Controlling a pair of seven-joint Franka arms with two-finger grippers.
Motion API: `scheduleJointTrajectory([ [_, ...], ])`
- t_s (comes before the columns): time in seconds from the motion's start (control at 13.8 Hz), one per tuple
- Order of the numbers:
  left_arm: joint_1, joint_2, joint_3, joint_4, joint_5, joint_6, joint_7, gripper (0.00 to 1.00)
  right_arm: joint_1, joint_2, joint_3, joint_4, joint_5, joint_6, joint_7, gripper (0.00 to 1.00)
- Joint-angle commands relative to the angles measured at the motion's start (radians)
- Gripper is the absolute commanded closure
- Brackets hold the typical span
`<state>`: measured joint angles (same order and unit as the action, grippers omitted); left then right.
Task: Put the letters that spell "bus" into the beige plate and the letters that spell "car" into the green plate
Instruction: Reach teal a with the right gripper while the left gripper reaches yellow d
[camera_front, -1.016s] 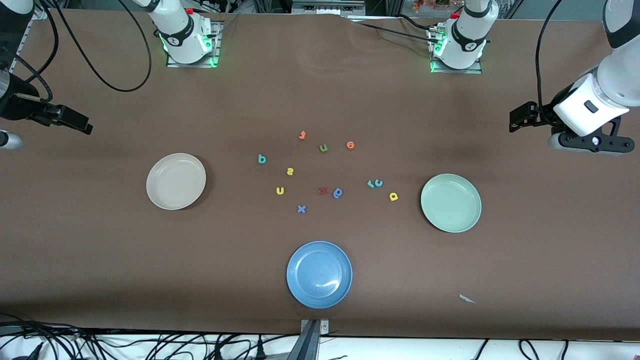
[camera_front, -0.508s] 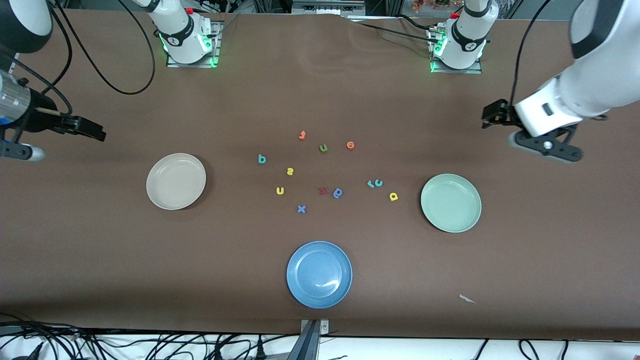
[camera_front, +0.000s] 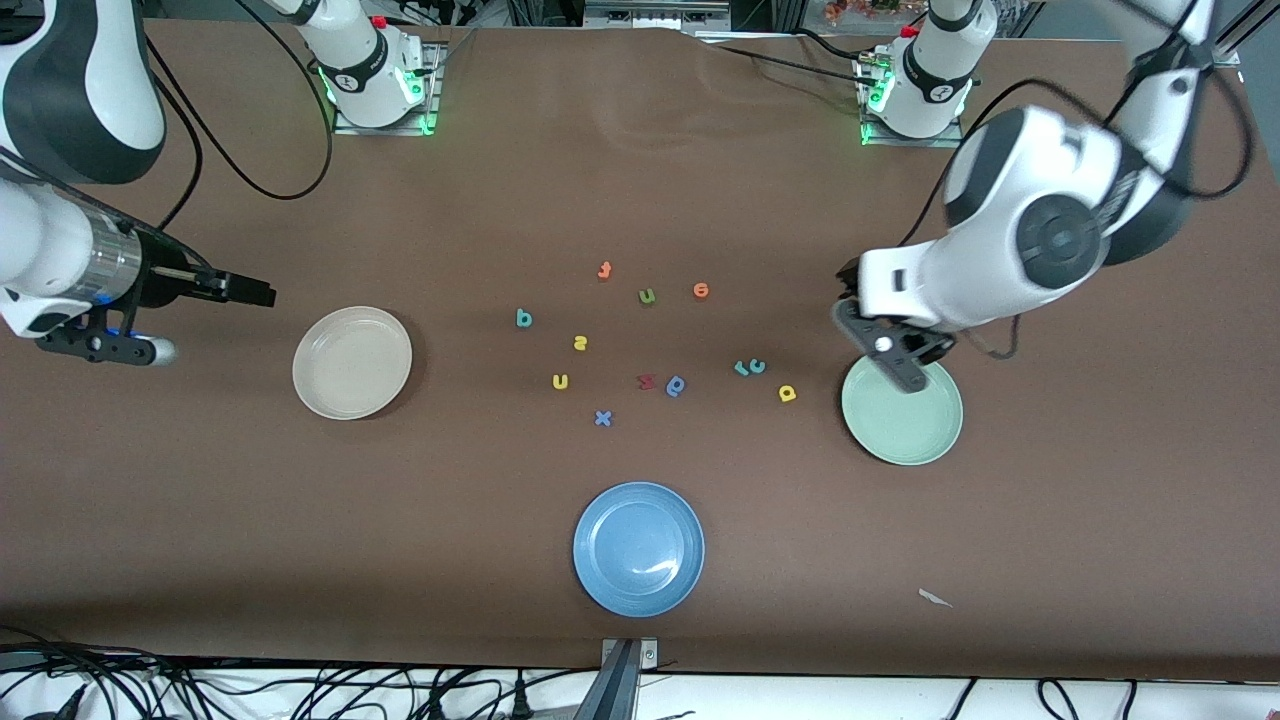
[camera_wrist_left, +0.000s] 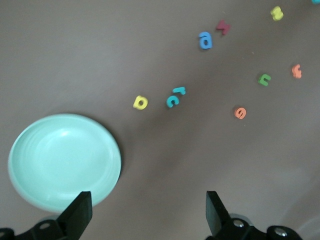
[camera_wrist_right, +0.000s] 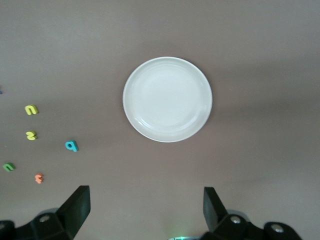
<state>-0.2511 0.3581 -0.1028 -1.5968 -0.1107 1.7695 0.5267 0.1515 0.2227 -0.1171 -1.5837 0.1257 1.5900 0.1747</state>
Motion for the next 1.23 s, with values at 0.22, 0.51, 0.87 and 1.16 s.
scheduleJointTrajectory([
  [0.22, -0.082, 0.171, 0.008, -0.037, 0.141, 0.26, 0.2, 0.0, 0.204, 0.058, -0.001, -0.019, 0.014, 0.19, 0.294, 0.0],
  [0.51, -0.102, 0.208, 0.008, -0.165, 0.17, 0.471, 0.314, 0.05, 0.296, 0.064, 0.047, -0.232, 0.008, 0.558, 0.507, 0.0],
  [0.87, -0.115, 0.271, 0.008, -0.203, 0.283, 0.614, 0.381, 0.41, 0.347, 0.121, 0.109, -0.433, -0.017, 0.899, 0.763, 0.0],
  [1.16, -0.134, 0.28, 0.008, -0.196, 0.322, 0.64, 0.368, 0.42, 0.387, 0.228, 0.14, -0.429, -0.195, 0.912, 1.027, 0.0],
])
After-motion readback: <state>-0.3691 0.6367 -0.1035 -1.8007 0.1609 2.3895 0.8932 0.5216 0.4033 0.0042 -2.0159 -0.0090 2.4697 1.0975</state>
